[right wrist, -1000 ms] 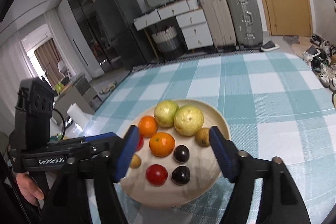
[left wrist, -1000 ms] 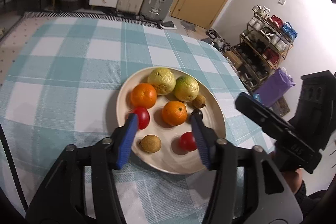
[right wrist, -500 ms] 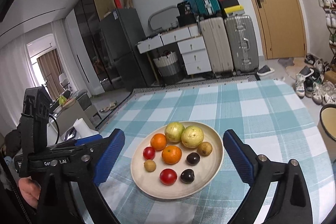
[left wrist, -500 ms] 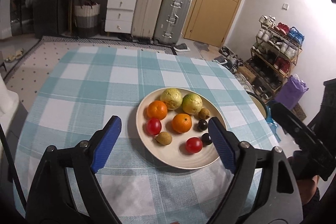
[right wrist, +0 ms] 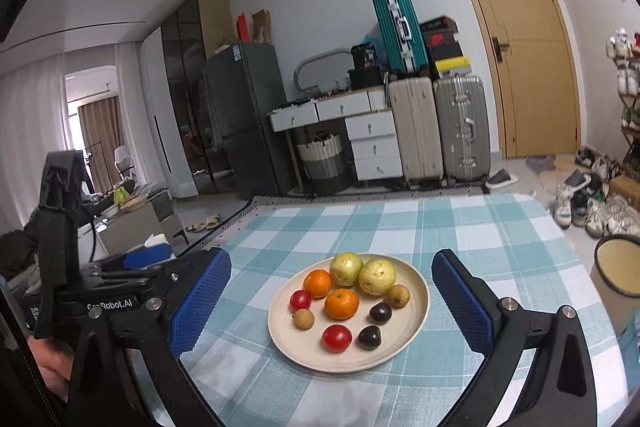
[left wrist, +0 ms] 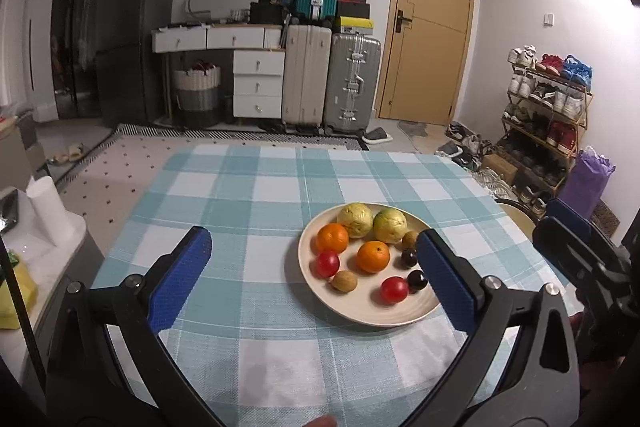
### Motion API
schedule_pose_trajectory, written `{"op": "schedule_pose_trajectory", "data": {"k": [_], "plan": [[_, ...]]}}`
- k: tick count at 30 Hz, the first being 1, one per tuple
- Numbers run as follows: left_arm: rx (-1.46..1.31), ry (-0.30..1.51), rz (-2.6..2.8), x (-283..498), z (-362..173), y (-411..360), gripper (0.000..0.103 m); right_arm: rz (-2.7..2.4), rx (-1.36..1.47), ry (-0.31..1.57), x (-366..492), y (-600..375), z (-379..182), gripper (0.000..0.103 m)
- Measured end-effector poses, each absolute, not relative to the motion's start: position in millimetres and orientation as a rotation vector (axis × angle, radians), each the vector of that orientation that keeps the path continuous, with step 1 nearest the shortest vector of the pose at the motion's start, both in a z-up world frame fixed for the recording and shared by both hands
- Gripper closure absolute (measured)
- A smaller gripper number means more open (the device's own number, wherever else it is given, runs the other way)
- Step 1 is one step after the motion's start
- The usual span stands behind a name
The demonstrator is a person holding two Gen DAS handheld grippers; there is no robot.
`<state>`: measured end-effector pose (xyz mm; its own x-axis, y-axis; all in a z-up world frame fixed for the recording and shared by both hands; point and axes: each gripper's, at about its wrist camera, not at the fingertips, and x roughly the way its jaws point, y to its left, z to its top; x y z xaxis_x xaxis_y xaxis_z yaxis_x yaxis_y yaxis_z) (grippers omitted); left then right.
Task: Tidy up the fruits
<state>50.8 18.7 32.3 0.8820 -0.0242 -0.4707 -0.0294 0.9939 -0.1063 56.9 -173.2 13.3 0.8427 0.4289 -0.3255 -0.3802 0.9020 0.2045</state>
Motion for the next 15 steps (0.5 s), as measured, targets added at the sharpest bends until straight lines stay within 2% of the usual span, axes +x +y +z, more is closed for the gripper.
{"op": "schedule_pose_trajectory", "data": {"k": [15], "plan": [[-0.087, 0.406, 0.075, 22, 17, 22, 0.001, 0.371, 0.092, 0.293, 31, -172, 4, 0.0]]}}
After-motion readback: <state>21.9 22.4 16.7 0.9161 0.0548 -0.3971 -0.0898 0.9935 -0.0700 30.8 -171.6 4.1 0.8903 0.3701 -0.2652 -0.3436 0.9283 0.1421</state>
